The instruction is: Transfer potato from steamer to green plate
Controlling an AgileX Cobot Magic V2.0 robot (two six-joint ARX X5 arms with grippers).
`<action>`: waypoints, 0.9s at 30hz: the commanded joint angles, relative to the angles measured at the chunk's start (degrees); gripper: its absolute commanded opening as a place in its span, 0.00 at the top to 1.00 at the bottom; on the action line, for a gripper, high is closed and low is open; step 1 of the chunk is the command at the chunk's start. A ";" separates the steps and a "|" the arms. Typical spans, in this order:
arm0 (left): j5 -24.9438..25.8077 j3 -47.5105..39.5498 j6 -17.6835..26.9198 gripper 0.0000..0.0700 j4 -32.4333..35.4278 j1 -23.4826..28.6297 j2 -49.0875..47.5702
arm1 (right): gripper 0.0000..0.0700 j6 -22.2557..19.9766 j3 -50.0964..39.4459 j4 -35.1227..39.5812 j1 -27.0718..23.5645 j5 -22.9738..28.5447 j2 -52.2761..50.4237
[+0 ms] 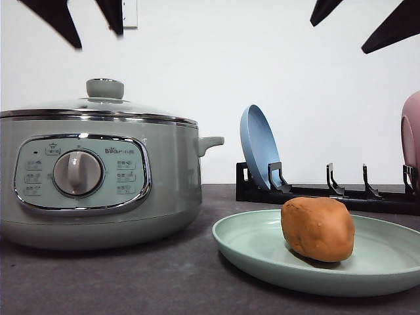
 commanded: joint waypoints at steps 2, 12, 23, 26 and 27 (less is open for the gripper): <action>3.14 1.62 -0.32 0.27 -0.37 -0.73 -1.96 | 0.30 -0.95 0.83 -0.52 0.48 -2.41 0.16; 10.89 1.62 -0.25 0.28 -5.55 -3.08 -8.81 | 0.30 -1.12 0.83 -3.09 0.48 -12.11 0.15; 15.06 1.62 0.36 0.28 -10.49 -5.56 -9.88 | 0.30 -1.13 0.83 -7.63 0.48 -15.72 0.15; 15.06 1.62 0.37 0.28 -10.43 -5.75 -9.88 | 0.30 -1.15 0.83 -8.35 0.48 -15.71 0.17; 15.06 1.62 0.38 0.28 -10.43 -5.73 -9.88 | 0.30 -1.15 0.83 -8.46 0.48 -15.70 0.15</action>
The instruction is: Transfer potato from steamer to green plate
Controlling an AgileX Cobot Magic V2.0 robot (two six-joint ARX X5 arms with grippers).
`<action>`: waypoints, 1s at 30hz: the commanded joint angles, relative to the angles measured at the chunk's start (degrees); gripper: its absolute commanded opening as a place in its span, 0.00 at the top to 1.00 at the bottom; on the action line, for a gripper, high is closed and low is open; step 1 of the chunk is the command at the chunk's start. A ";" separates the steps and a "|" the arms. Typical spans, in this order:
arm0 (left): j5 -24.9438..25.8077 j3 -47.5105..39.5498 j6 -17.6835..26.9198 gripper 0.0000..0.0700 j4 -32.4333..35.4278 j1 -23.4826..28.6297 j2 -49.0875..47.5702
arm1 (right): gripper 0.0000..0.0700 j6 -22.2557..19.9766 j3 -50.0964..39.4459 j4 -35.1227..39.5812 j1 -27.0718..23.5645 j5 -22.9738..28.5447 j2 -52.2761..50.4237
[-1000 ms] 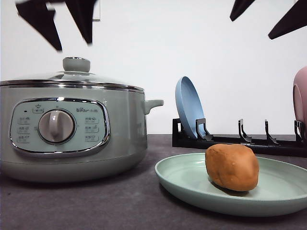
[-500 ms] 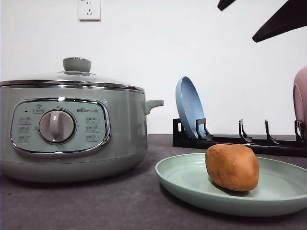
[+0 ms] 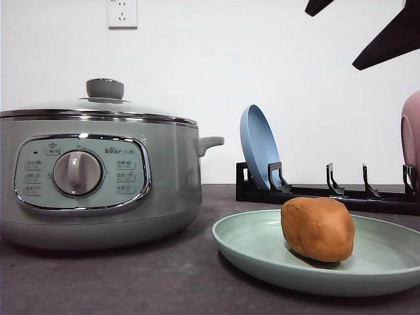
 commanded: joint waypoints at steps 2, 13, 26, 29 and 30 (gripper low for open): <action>0.37 1.62 0.48 0.29 0.44 -0.46 0.28 | 0.30 -0.72 0.83 0.16 0.48 -0.20 0.17; 0.37 1.62 1.40 1.00 0.38 -0.46 0.28 | 1.00 -2.21 0.83 0.22 0.48 0.44 0.19; 0.37 1.62 1.38 1.00 0.92 -0.46 0.28 | 1.00 -2.19 0.83 1.05 0.48 0.42 0.17; 0.35 1.62 1.38 1.00 0.92 -0.46 0.28 | 1.00 -2.19 0.83 1.05 0.48 0.42 0.17; 0.37 1.62 1.38 1.00 0.92 -0.46 0.28 | 1.00 -2.19 0.83 1.05 0.48 0.42 0.17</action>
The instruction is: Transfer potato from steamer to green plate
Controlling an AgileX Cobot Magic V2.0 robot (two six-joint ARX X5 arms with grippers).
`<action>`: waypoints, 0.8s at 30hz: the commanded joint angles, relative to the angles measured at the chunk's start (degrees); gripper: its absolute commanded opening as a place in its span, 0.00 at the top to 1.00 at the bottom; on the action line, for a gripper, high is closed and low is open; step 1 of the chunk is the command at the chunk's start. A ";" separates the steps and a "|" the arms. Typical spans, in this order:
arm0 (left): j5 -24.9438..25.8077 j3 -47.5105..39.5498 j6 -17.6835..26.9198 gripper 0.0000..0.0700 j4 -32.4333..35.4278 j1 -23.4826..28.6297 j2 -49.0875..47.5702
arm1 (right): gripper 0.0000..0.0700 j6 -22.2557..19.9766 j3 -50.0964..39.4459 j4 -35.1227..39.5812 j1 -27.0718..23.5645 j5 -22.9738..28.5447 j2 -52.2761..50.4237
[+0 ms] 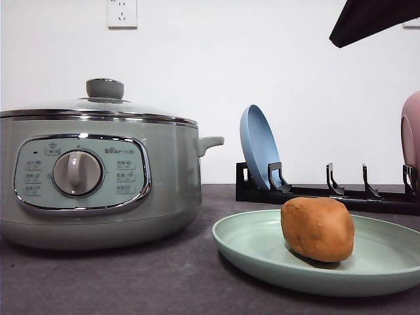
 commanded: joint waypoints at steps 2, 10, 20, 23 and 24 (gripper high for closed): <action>0.37 1.62 0.96 1.00 0.42 -0.44 0.28 | 1.00 -0.68 0.83 0.59 0.48 0.02 0.17; 0.25 1.62 1.63 1.00 0.57 -0.33 -0.02 | 1.00 -0.68 0.83 0.59 0.48 0.02 0.18; 0.02 -1.54 8.94 1.00 28.44 5.47 -10.79 | 1.00 -0.68 0.83 0.59 0.48 0.02 0.17; 0.02 -6.70 8.64 1.00 36.45 9.88 -16.28 | 1.00 -0.68 0.83 0.59 0.48 0.04 0.17; 0.02 -9.08 8.68 1.00 39.13 11.54 -18.32 | 1.00 -0.68 0.83 0.59 0.48 0.04 0.17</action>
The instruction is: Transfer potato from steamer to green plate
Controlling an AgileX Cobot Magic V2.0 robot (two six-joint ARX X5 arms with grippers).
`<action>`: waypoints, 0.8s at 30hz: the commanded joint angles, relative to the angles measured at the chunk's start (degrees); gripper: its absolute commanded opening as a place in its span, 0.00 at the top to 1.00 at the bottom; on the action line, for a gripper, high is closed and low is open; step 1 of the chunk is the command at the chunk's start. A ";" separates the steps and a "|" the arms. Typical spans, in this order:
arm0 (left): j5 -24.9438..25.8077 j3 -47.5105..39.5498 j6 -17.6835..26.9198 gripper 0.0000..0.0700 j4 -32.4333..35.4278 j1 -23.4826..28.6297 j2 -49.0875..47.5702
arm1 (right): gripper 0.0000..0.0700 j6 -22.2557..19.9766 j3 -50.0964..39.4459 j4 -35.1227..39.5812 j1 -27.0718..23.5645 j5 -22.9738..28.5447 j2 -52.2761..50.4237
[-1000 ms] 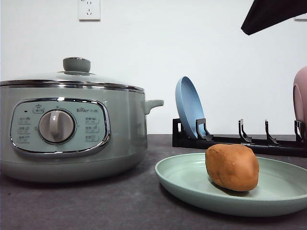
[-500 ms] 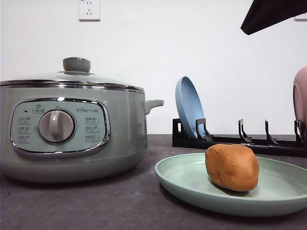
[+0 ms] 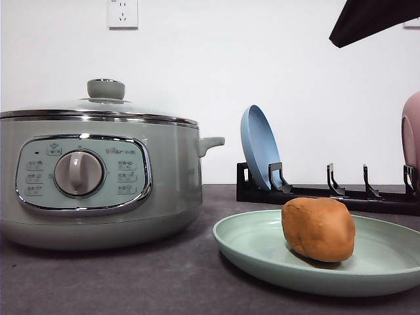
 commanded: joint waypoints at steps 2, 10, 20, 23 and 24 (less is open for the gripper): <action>0.06 -6.62 1.02 1.00 7.42 3.99 -4.63 | 1.00 -0.68 0.83 0.59 0.48 0.02 0.17; -3.64 -35.12 1.14 1.00 29.53 14.96 -24.47 | 1.00 -0.68 0.83 0.59 0.48 0.02 0.17; -11.59 -61.99 -1.19 1.00 37.02 20.50 -41.88 | 1.00 -0.68 0.83 0.59 0.48 0.02 0.17; -14.22 -67.46 -3.02 1.00 37.05 21.17 -45.35 | 1.00 -0.68 0.83 0.59 0.48 0.02 0.17; -15.06 -69.06 -3.48 1.00 37.02 21.32 -46.35 | 1.00 -0.68 0.83 0.59 0.48 0.02 0.17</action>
